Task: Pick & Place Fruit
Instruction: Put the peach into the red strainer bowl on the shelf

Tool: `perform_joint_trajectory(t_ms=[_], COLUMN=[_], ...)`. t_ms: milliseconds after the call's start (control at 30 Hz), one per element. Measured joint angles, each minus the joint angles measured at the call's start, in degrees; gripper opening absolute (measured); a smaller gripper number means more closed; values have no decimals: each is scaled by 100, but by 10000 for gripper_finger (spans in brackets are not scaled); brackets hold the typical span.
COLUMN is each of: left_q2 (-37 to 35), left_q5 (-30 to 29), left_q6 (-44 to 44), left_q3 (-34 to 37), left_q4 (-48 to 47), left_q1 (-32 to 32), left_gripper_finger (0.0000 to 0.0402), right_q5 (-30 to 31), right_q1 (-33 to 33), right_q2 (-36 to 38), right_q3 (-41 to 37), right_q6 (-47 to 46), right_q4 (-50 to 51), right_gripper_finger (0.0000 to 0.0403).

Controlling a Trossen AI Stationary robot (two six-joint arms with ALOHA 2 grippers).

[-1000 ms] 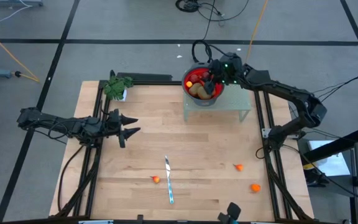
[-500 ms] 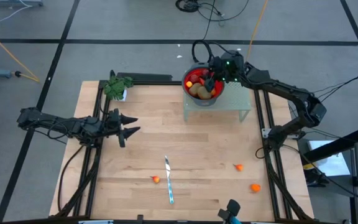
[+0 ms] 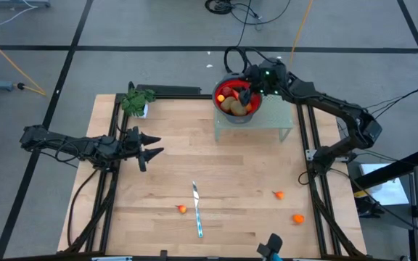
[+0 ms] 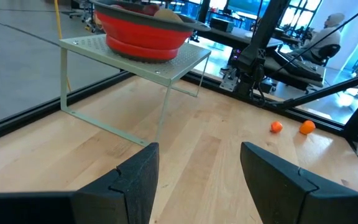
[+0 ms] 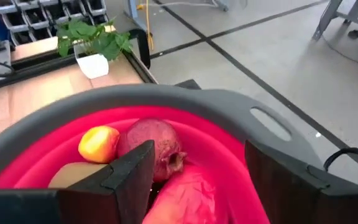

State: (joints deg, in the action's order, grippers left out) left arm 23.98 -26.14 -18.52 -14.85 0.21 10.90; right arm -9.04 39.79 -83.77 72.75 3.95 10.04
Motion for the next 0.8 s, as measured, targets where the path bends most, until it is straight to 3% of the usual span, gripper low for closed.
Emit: perform_joint_trajectory(t_ms=[300,800], left_q2=[-1,1], left_q5=[1,3], left_q6=[11,39], left_q3=[2,2], left_q4=[4,-4], left_q1=[0,0], left_gripper_finger=[225,225], right_q5=[0,0], right_q1=[-461,-2015], right_q2=[735,1711], right_q3=[0,0], right_q6=[-24,-391], right_q4=[83,653], right_gripper_finger=[201,40])
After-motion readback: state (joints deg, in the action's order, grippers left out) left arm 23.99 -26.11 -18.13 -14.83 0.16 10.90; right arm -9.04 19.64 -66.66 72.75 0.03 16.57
